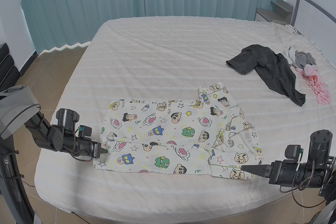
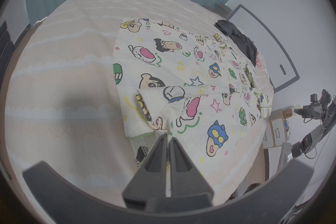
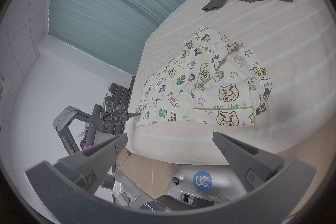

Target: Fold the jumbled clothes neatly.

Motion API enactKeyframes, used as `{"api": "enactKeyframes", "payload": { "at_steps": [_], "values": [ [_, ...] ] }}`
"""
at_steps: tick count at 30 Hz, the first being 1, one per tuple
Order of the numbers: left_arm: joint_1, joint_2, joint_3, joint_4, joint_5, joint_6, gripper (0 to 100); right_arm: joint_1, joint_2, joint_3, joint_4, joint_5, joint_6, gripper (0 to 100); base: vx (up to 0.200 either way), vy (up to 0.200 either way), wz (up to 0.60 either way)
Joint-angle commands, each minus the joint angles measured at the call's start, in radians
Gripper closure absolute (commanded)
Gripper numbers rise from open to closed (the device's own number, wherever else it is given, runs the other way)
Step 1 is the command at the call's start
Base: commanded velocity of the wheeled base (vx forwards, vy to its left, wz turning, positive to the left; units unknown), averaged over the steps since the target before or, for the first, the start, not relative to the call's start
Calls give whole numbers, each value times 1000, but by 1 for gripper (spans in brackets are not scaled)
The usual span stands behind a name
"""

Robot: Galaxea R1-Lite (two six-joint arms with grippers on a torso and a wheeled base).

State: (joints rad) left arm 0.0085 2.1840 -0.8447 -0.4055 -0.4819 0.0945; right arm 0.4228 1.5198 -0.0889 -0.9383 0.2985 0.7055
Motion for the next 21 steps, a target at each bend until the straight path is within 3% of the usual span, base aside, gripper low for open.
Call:
{"api": "enactKeyframes", "payload": {
  "at_steps": [1, 7, 21],
  "values": [
    [2, -43, 7, 16, 14, -2, 100, 1, 3, 1, 0, 1, 0, 0, 0, 0, 0],
    [2, -87, -24, 188, 78, 21, 100, 1, 3, 1, 0, 1, 0, 0, 0, 0, 0],
    [-1, -98, -27, 261, 123, 21, 100, 1, 3, 1, 0, 1, 0, 0, 0, 0, 0]
  ]
}}
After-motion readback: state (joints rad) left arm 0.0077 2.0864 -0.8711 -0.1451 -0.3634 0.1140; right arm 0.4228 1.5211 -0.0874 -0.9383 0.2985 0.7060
